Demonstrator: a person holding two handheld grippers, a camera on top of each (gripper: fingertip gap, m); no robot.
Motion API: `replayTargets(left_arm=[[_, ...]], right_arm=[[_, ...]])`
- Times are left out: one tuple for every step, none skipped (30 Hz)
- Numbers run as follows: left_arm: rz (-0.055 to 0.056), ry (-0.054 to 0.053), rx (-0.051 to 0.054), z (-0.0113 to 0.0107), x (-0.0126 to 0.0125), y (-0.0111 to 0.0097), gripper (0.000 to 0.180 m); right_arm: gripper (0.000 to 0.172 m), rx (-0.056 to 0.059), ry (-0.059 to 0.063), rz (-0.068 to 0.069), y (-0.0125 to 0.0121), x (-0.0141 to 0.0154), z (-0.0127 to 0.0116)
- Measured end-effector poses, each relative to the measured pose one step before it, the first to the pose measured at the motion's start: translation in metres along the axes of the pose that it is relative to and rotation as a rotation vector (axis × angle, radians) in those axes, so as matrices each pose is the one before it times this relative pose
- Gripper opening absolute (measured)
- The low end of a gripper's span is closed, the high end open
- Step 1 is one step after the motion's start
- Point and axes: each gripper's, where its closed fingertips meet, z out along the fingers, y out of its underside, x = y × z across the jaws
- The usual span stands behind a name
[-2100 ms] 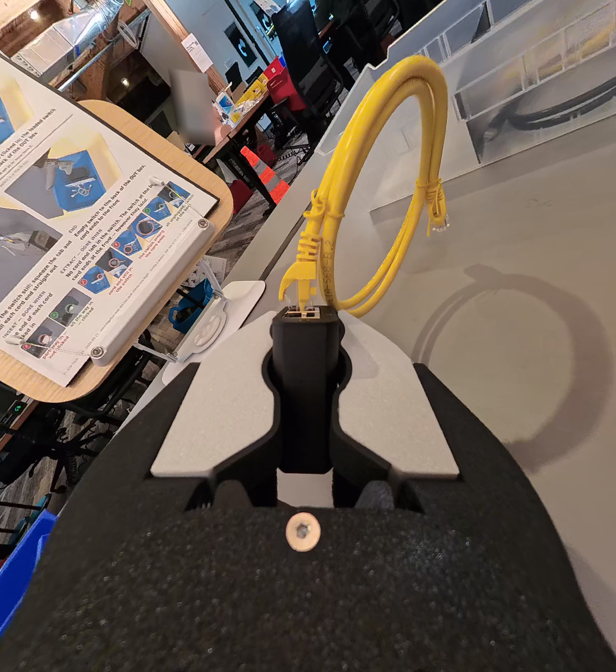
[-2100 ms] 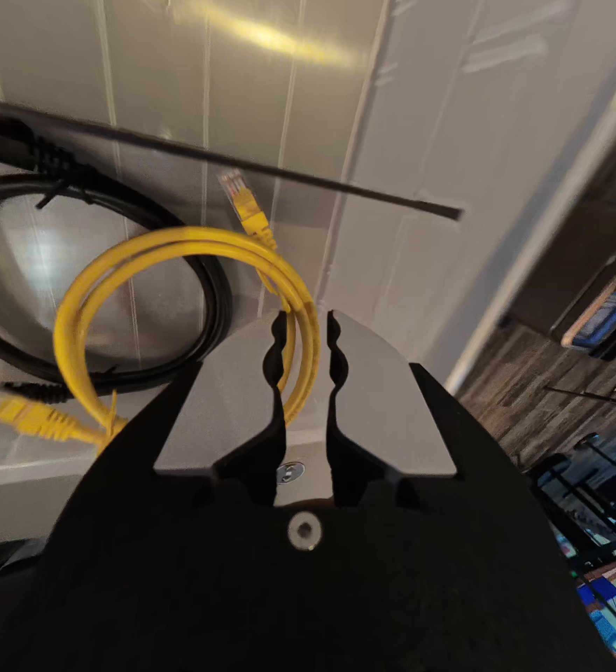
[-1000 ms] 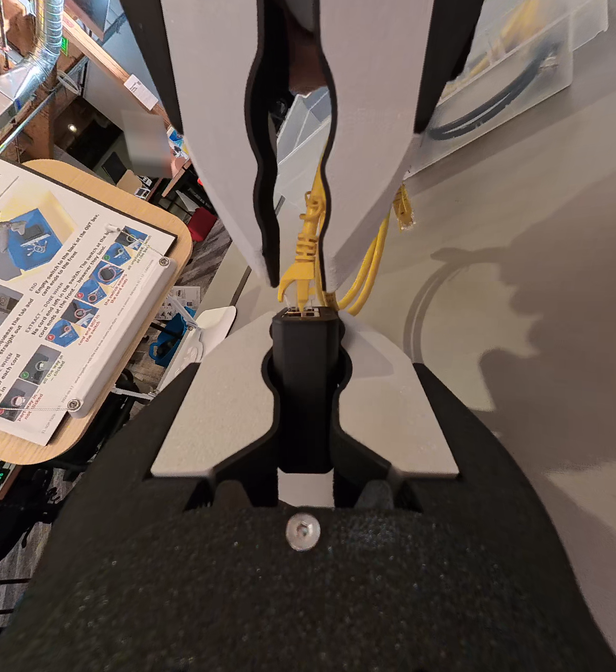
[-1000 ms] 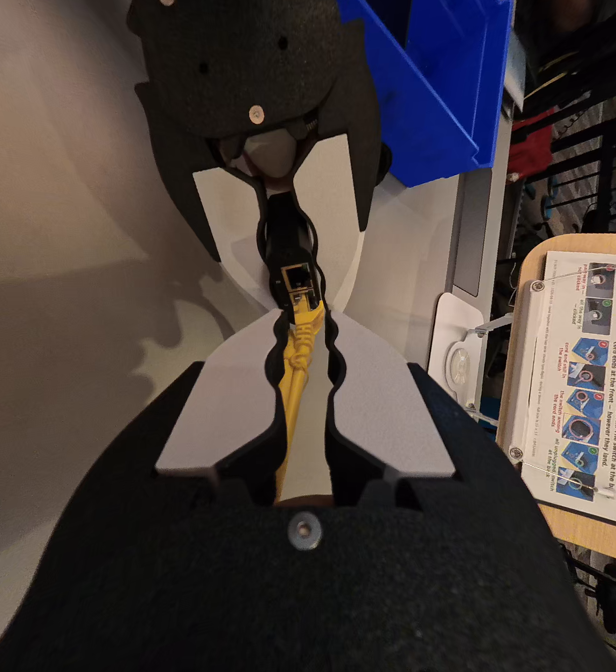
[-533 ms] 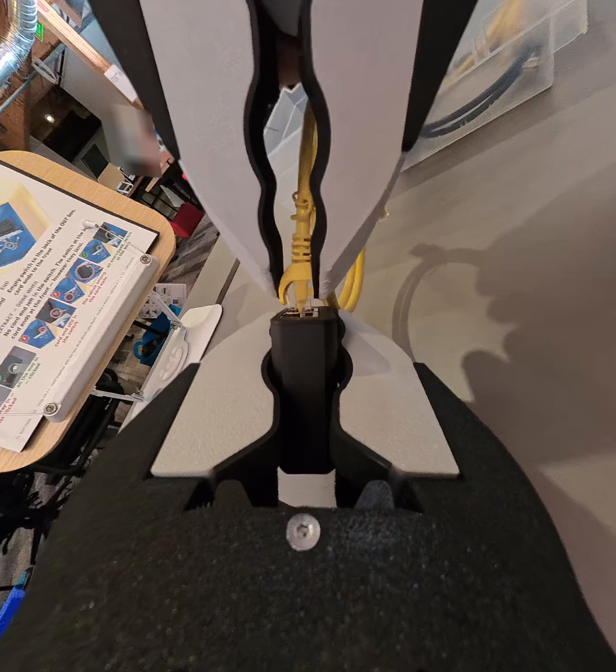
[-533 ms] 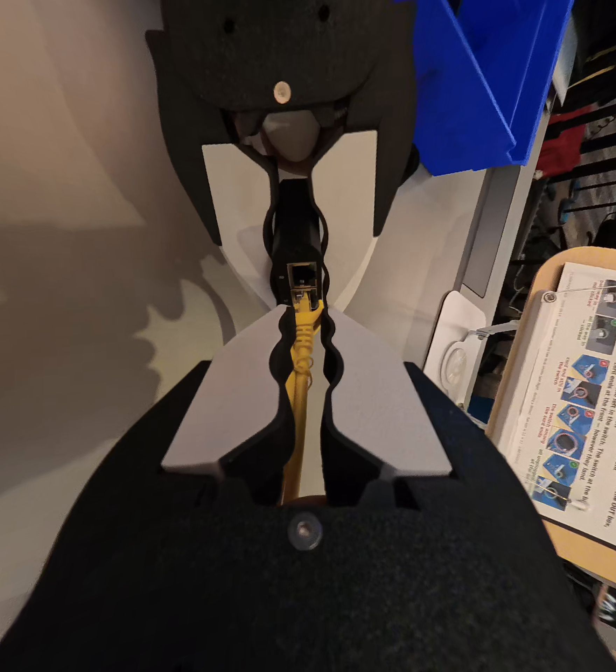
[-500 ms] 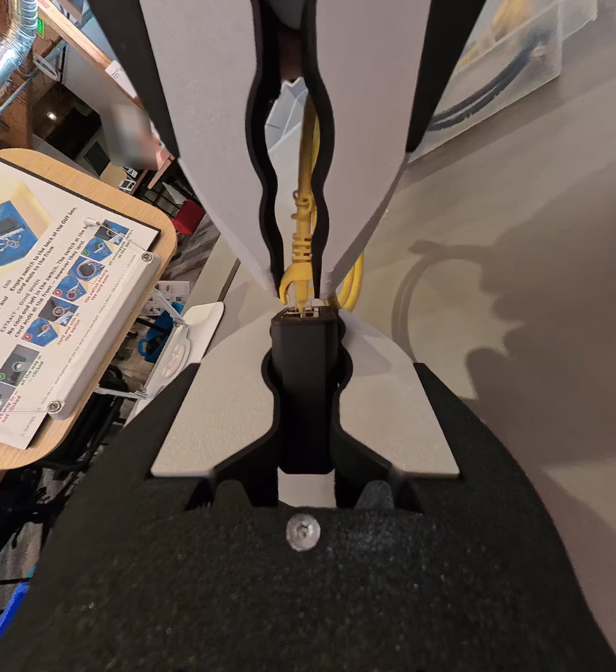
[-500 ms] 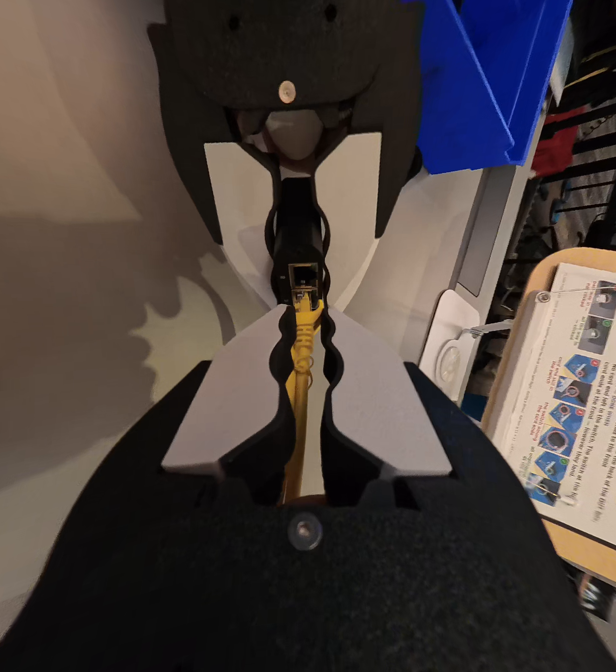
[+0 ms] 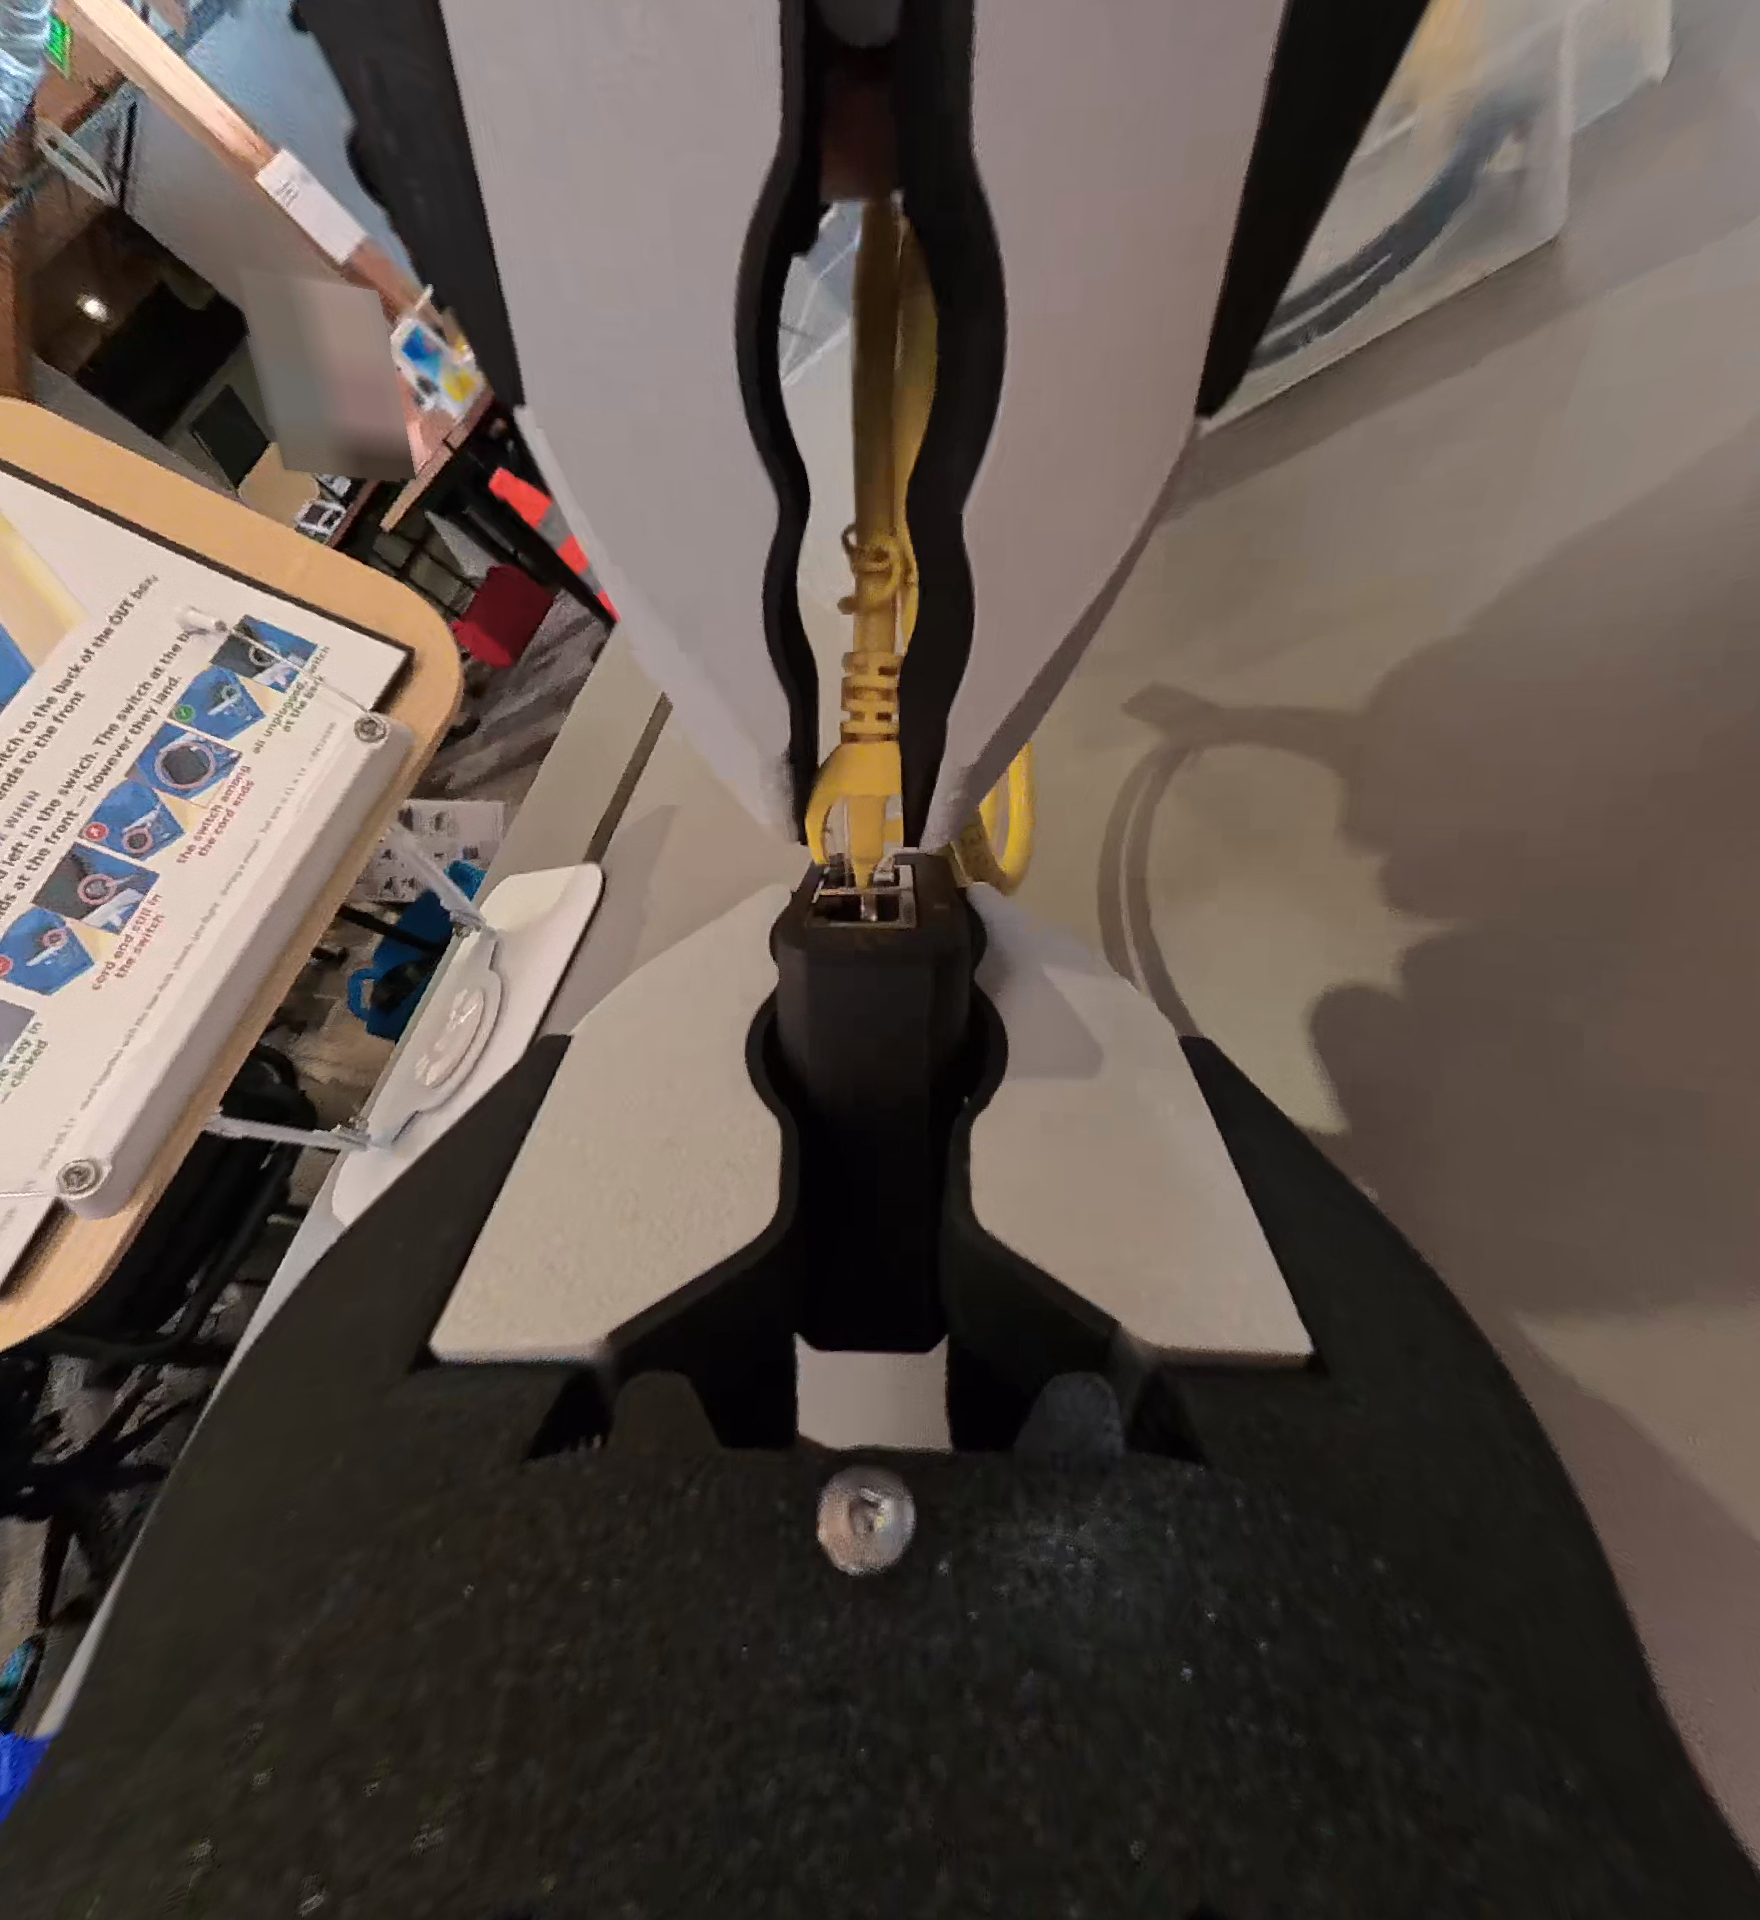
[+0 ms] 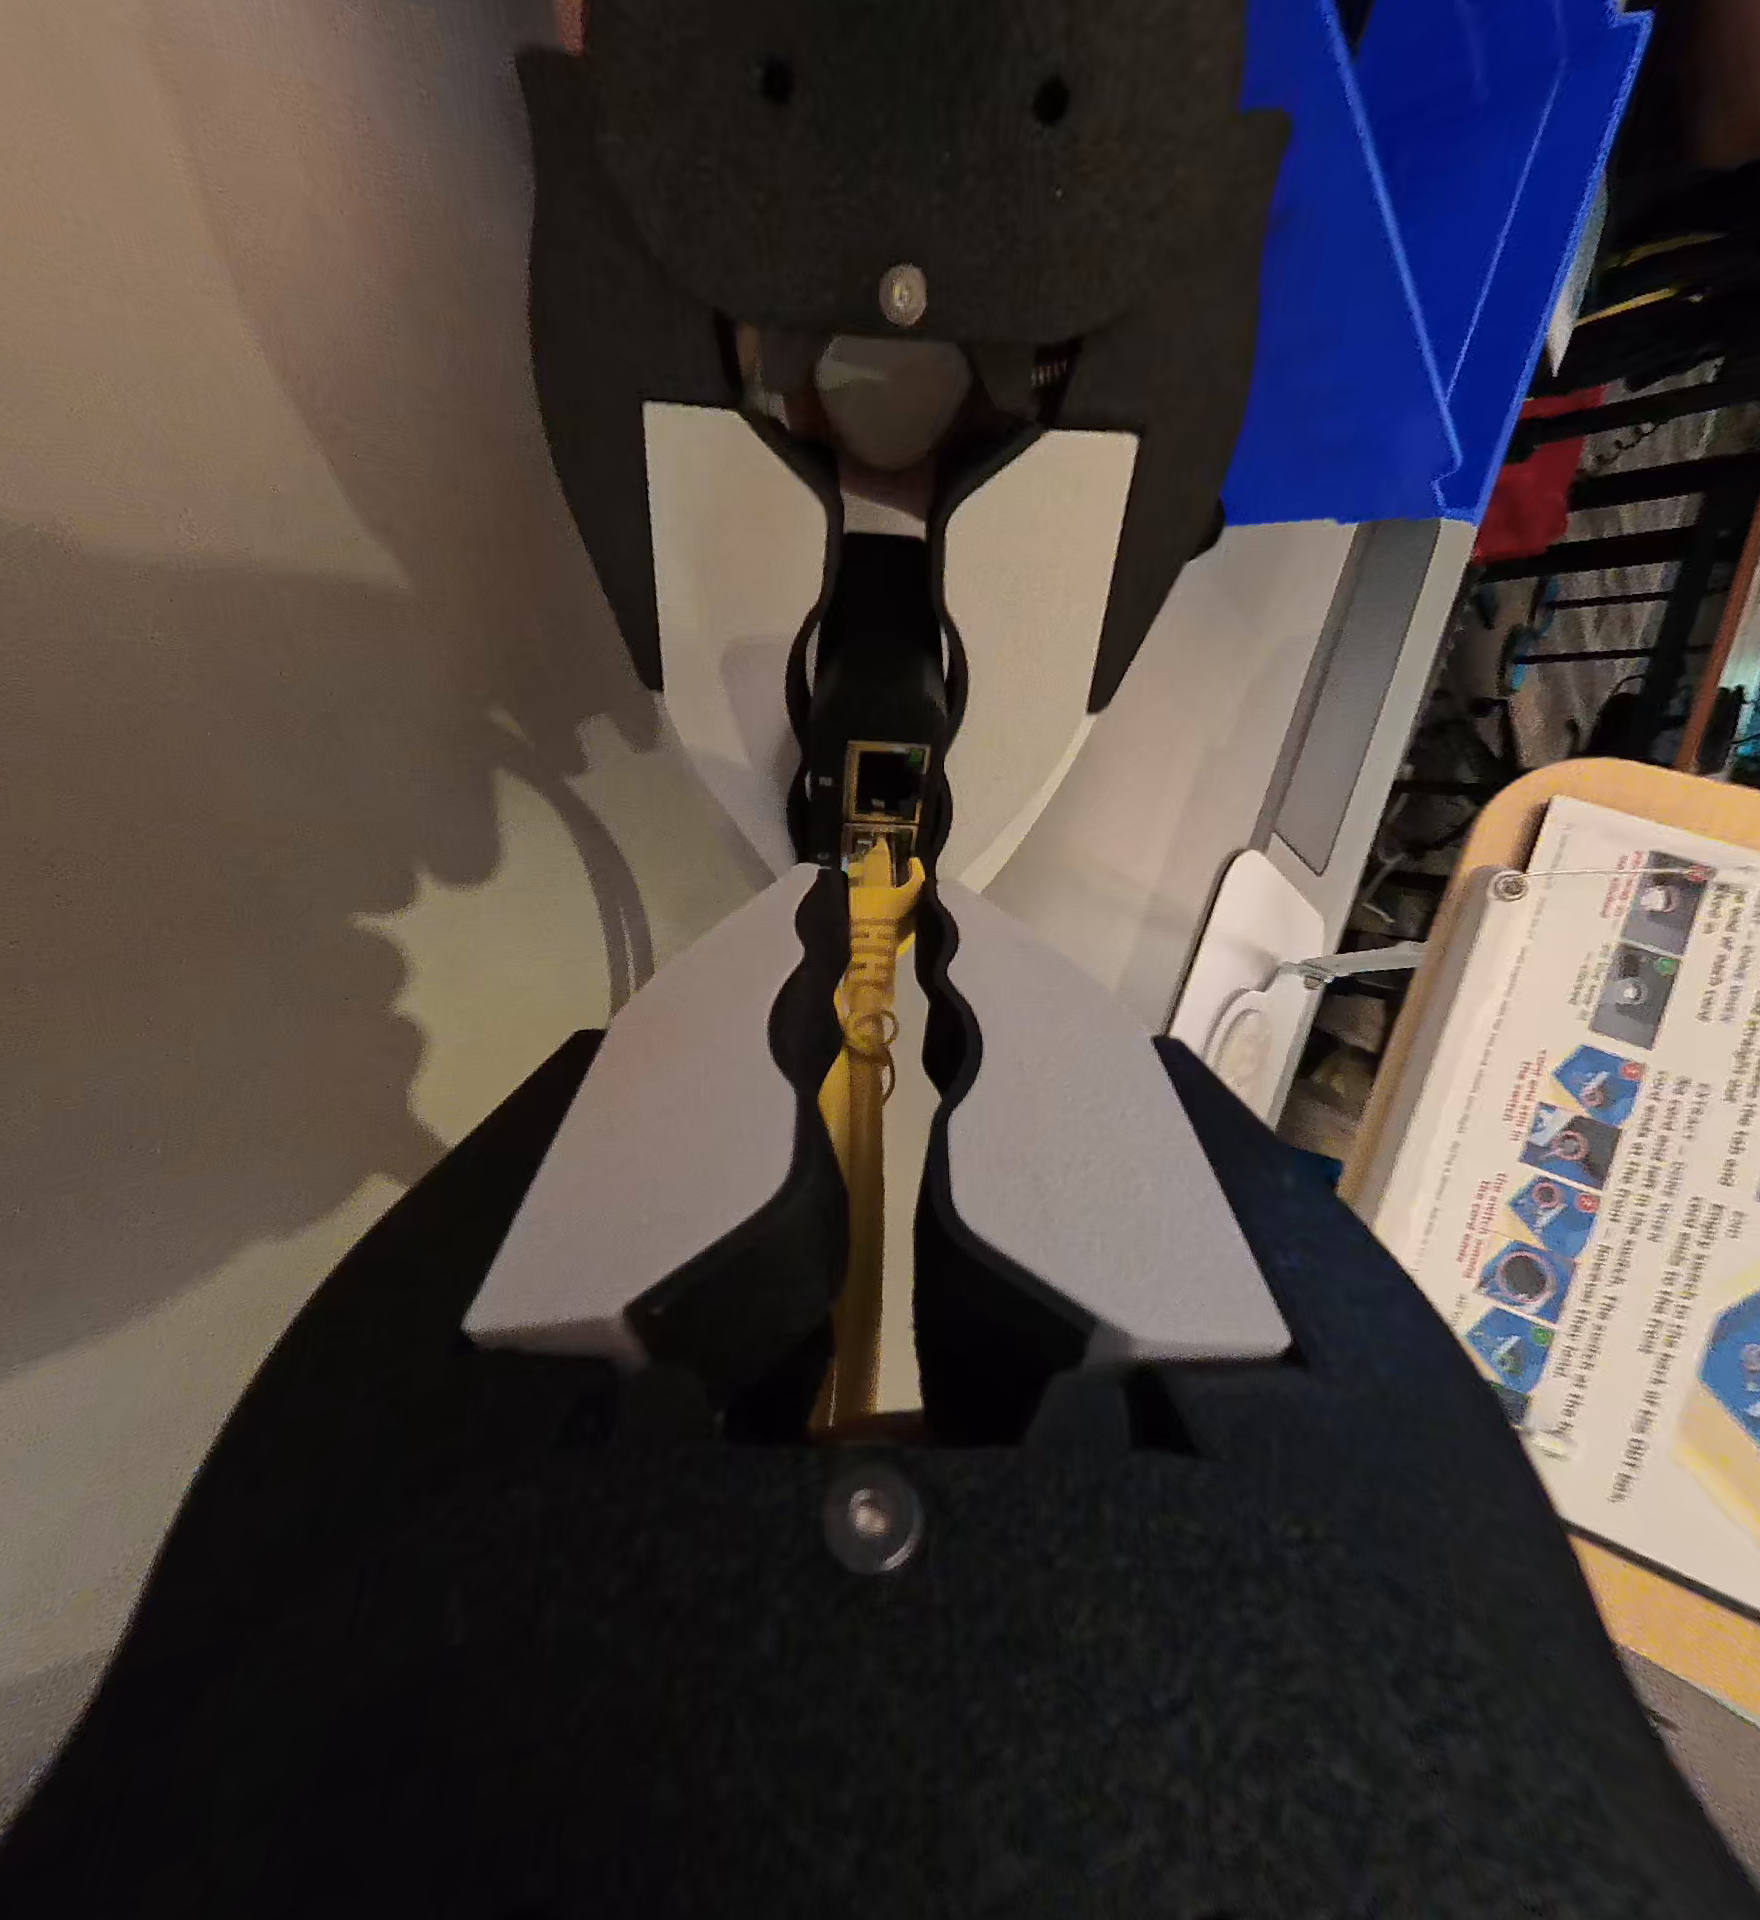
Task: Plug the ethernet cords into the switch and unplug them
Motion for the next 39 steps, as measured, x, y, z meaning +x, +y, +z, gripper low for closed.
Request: replayTargets(left_arm=[[0.0006,0.0008,0.0078,-0.00021,-0.00002,-0.00257,0.026],[0.0069,0.0011,0.0024,-0.00006,0.001,-0.00139,0.026],[0.003,0.0089,-0.001,0.00052,0.00234,-0.00023,0.026],[0.0007,0.0005,-0.0044,0.00027,0.00044,-0.00004,0.026],[0.0029,-0.0004,-0.004,-0.00026,-0.00019,-0.00053,0.026],[-0.0089,0.009,-0.0038,-0.00065,0.00047,-0.00043,0.026],[-0.0081,0.0007,-0.0051,-0.00019,-0.00033,0.00033,0.026],[0.0114,-0.0199,-0.0188,0.00076,-0.00187,0.00237,0.026],[0.0173,-0.0329,-0.0148,0.00043,-0.00329,0.00214,0.026],[0.009,-0.0023,0.005,-0.00074,-0.00051,0.0003,0.026],[0.0068,0.0084,0.0162,-0.00098,0.00201,-0.00177,0.026],[0.011,-0.0116,0.0181,-0.00106,0.00014,-0.00355,0.026],[0.0184,-0.0311,0.0048,-0.00122,-0.00363,-0.00279,0.026],[0.0202,-0.024,-0.0062,-0.00092,-0.00415,-0.00128,0.025],[0.0104,-0.0086,-0.0142,-0.00053,-0.00221,0.00201,0.025],[-0.0011,-0.0004,-0.0061,-0.00054,-0.00116,0.0034,0.026],[-0.0077,0.0073,0.0065,-0.00089,-0.00067,0.00241,0.026],[-0.0127,0.0166,0.0216,-0.00139,-0.0003,-0.00022,0.026],[-0.0195,0.0135,0.0352,-0.00192,-0.00089,-0.00272,0.026],[-0.0317,0.0193,0.0482,-0.00296,-0.00026,-0.00561,0.025],[-0.0372,0.0197,0.052,-0.00309,0.00014,-0.00712,0.025],[-0.0365,0.0157,0.0485,-0.0028,-0.00012,-0.00704,0.026],[-0.0252,0.0028,0.0382,-0.00249,-0.00109,-0.00604,0.026],[-0.0133,0.0047,0.0294,-0.00198,-0.00028,-0.00513,0.026],[-0.0093,0.0031,0.0222,-0.00172,-0.00009,-0.00424,0.026],[-0.0061,-0.0024,0.0218,-0.00145,-0.00061,-0.00444,0.026],[-0.0092,0.0049,0.0232,-0.00147,0.00043,-0.00461,0.026],[-0.0122,0.0094,0.0235,-0.00121,0.00081,-0.00481,0.027],[-0.0107,0.004,0.022,-0.00117,0.00022,-0.00445,0.027],[-0.0136,0.0125,0.0232,-0.00123,0.00116,-0.00444,0.027],[-0.0164,0.0122,0.0206,-0.00097,0.00113,-0.00382,0.025],[-0.0145,0.0059,0.0154,-0.00091,0.00017,-0.0027,0.026],[-0.013,0.0077,0.0165,-0.00113,0.00004,-0.0024,0.025],[-0.0112,0.0037,0.0143,-0.00116,-0.00097,-0.00185,0.025],[-0.0137,0.0105,0.0165,-0.00104,0.00009,-0.00243,0.025],[-0.0111,0.0203,0.0229,-0.00077,0.00233,-0.00312,0.025],[-0.0085,0.0167,0.024,-0.00052,0.00245,-0.00312,0.025],[-0.0043,0.0136,0.0193,-0.00014,0.00241,-0.00246,0.025],[-0.0087,0.0092,0.0118,0.00012,0.00174,-0.00146,0.025]], right_arm=[[0.012,0.0145,-0.0128,0.0194,0.00005,-0.00005,-0.00276],[0.012,0.0064,0.0081,-0.0061,0.00048,-0.00003,-0.00174],[0.012,-0.0005,-0.0085,0.0033,0.00056,-0.00223,-0.00074],[0.012,-0.0001,-0.0002,0.0008,0.00063,-0.00107,-0.00026],[0.012,0.0015,0.0074,0.0015,0.00011,0.00007,-0.00055],[0.013,0.0057,0.0027,0.0126,-0.00086,0.00001,-0.00101],[0.013,0.0023,0.0073,0.0045,-0.00055,-0.00001,-0.00031],[0.012,-0.0121,0.0236,-0.0158,0.00015,0.00101,0.00068],[0.012,-0.0165,0.0204,-0.0147,0.00007,0.00151,0.00172],[0.012,0.0036,0.0092,0.0055,-0.00052,0.00169,0.00187],[0.013,0.0093,-0.0427,0.0457,-0.0007,-0.00167,0.00033],[0.013,0.0046,-0.0431,0.0333,-0.00175,-0.00094,-0.00208],[0.013,0.0032,-0.0192,0.0049,-0.00173,0.00096,-0.00306],[0.014,0.0084,0.0051,-0.0061,-0.00163,0.00264,-0.00265],[0.015,0.004,0.0077,-0.005,-0.00082,0.0017,-0.00242],[0.023,-0.0013,0.0015,-0.0009,-0.00046,0.00065,-0.00386],[0.035,0.0086,-0.0015,0.0106,-0.00166,0.00121,-0.00529],[0.043,0.0302,-0.0141,0.0279,-0.00414,0.00101,-0.00733],[0.046,0.0743,-0.0327,0.0491,-0.00975,0.00101,-0.01027],[0.043,0.1147,-0.0613,0.0672,-0.01341,0.00039,-0.01376],[0.041,0.1264,-0.0921,0.0937,-0.01475,-0.00104,-0.01582],[0.042,0.1205,-0.1075,0.1089,-0.01385,-0.00122,-0.01675],[0.041,0.0896,-0.0562,0.0805,-0.00971,0.00583,-0.01587],[0.039,0.0427,0.0018,0.0257,-0.00148,0.01197,-0.013],[0.036,-0.0006,0.0287,-0.0074,0.00623,0.01094,-0.00682],[0.035,-0.023,0.0295,-0.0384,0.00894,0.00549,-0.00011],[0.034,-0.0092,0.0238,-0.0445,0.00701,0.0,0.00591],[0.037,0.0018,0.0047,-0.0371,0.00544,-0.00571,0.01074],[0.037,-0.0109,0.0069,-0.0426,0.0056,-0.00651,0.01228],[0.038,-0.0162,0.0324,-0.0524,0.00529,-0.00287,0.01174],[0.036,-0.0056,0.0429,-0.0544,0.00274,-0.00061,0.00942],[0.035,0.0284,0.023,-0.0431,-0.0027,-0.0023,0.0067],[0.031,0.0419,0.0122,-0.0247,-0.00569,-0.00216,0.0045],[0.028,0.0393,0.0083,-0.0079,-0.00594,-0.00091,0.00259],[0.024,0.0319,-0.0015,-0.0024,-0.00513,-0.00144,0.00196],[0.023,0.0292,-0.0073,-0.0028,-0.00477,-0.00217,0.00203],[0.022,0.0245,-0.0056,-0.0032,-0.00412,-0.0016,0.00181],[0.023,0.0271,-0.0101,0.0009,-0.00395,-0.00174,0.00118],[0.024,0.022,-0.0167,0.0093,-0.00262,-0.00174,0.00084]])
